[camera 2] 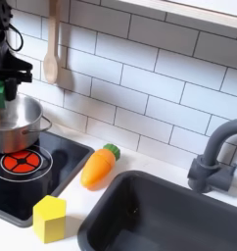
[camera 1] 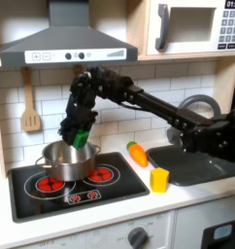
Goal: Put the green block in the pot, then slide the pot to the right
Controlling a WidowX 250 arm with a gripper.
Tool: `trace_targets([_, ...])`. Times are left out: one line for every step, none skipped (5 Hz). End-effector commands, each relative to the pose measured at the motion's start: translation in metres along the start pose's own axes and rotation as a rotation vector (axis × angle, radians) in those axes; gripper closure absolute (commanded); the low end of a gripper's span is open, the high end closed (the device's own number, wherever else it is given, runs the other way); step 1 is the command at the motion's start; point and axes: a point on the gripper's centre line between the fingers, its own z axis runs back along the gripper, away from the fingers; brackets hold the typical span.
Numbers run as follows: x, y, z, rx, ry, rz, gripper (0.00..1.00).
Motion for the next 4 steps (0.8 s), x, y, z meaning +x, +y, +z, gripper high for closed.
trace_targets([0.004, -0.012, -0.011, -0.012, -0.005, -0.012, 1.00])
trace_targets([0.004, -0.011, -0.015, -0.015, 0.008, -0.035, 0.00])
trace_targets([0.006, -0.011, -0.014, -0.007, -0.001, -0.046, 0.00])
trace_targets([0.002, -0.010, -0.022, -0.002, 0.033, -0.057, 0.00])
